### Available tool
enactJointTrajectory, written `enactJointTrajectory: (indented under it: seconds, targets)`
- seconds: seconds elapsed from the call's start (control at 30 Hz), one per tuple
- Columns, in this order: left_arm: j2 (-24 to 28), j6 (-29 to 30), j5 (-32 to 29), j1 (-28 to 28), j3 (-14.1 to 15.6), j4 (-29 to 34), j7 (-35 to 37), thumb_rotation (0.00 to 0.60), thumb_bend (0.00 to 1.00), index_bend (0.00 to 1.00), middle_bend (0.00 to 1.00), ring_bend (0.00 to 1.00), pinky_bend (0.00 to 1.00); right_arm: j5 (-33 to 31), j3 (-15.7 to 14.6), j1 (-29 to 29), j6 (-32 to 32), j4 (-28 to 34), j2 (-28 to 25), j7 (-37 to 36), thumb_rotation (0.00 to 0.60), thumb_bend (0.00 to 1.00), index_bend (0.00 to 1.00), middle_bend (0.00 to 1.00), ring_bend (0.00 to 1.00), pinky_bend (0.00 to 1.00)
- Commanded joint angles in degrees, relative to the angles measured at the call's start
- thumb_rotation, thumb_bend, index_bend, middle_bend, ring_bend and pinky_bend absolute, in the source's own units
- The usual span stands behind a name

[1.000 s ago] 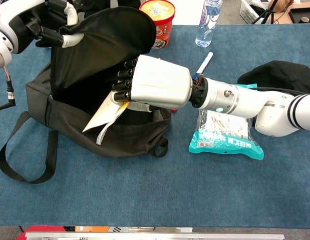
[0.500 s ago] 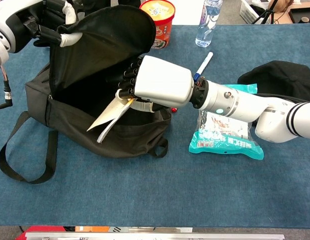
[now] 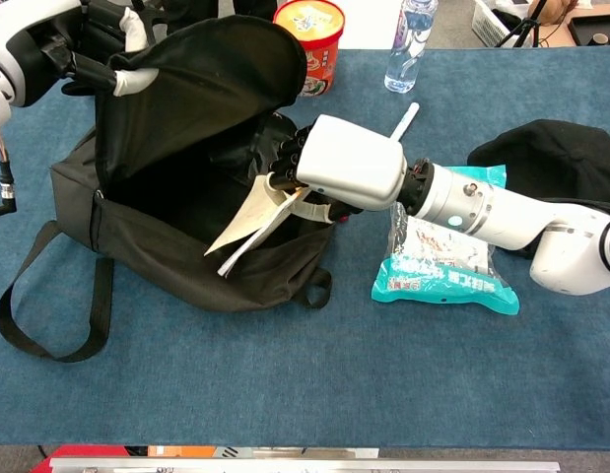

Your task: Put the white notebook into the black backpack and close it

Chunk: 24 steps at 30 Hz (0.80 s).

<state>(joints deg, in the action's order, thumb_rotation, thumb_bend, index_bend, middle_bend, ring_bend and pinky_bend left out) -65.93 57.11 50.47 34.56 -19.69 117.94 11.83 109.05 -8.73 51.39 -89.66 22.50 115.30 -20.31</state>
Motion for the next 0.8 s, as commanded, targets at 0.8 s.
enactJointTrajectory:
  seconds: [0.8]
  targets:
    - [1.62, 0.57, 1.56, -0.73, 0.28, 0.68, 1.20, 0.600, 0.38, 0.73, 0.85, 0.80, 1.00, -7.28, 6.06, 2.79, 20.80, 38.60, -18.35, 23.61, 0.600, 0.45, 0.91, 0.80, 0.69, 0.76]
